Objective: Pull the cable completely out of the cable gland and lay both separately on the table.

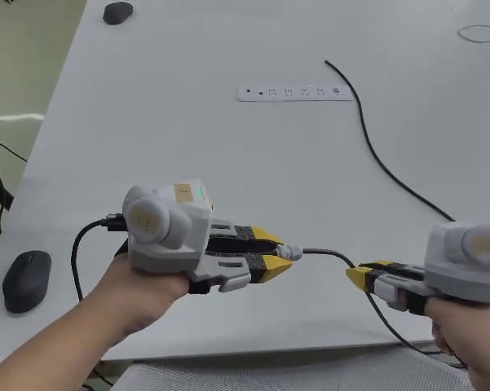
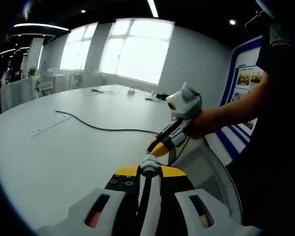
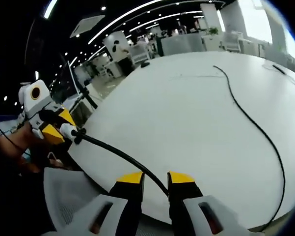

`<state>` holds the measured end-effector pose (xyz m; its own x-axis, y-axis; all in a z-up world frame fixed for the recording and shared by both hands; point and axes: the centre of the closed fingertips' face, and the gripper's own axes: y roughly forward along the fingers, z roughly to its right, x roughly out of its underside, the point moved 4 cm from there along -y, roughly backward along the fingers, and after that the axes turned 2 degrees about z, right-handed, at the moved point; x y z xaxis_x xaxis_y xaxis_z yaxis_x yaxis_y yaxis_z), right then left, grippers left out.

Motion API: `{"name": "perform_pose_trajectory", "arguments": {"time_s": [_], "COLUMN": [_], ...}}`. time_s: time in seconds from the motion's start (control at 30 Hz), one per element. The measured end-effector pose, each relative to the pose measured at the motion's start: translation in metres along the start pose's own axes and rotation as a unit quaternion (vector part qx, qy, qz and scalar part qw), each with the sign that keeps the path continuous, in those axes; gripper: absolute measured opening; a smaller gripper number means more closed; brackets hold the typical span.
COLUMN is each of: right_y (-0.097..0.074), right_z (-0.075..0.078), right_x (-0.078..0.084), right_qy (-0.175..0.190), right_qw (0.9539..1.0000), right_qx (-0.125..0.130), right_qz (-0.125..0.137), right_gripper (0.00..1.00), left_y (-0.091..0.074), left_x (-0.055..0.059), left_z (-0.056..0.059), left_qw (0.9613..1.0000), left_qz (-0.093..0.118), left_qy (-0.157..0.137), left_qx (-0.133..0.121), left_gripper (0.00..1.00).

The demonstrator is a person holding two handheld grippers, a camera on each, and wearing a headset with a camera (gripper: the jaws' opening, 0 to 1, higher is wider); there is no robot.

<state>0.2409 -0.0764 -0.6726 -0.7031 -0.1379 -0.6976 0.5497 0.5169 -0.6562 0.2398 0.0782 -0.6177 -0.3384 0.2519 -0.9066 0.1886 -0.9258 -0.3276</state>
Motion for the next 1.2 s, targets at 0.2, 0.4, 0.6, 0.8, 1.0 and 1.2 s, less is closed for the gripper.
{"name": "perform_pose_trajectory", "arguments": {"time_s": [0.2,0.4,0.6,0.8,1.0,1.2], "right_y": [-0.010,-0.005,0.006,0.008,0.007,0.007], "right_z": [-0.031,-0.064,-0.081,-0.089,-0.092,-0.092], "right_x": [-0.032,-0.044,-0.039,-0.041,-0.041,-0.040], "right_qy": [-0.151,-0.292,-0.355,-0.396,-0.438,-0.436], "right_qw": [0.9882,0.9554,0.9333,0.9162,0.8967,0.8973], "right_qx": [-0.023,-0.044,-0.056,-0.062,-0.062,-0.067], "right_qz": [0.019,0.014,-0.005,0.002,0.009,0.012], "right_gripper": [0.20,0.20,0.13,0.08,0.02,0.00], "left_y": [-0.001,0.000,0.001,0.002,0.002,0.002], "left_x": [0.003,0.003,0.002,0.003,0.002,0.001], "left_z": [0.000,-0.001,-0.001,0.000,-0.001,0.000], "left_qw": [1.0000,0.9999,0.9999,0.9998,0.9998,0.9998], "left_qz": [-0.005,-0.005,-0.003,-0.007,-0.006,-0.005], "left_qy": [-0.004,-0.011,-0.014,-0.015,-0.019,-0.017], "left_qx": [0.002,0.002,0.004,0.006,0.005,0.005], "left_gripper": [0.15,0.15,0.15,0.15,0.15,0.15]}}
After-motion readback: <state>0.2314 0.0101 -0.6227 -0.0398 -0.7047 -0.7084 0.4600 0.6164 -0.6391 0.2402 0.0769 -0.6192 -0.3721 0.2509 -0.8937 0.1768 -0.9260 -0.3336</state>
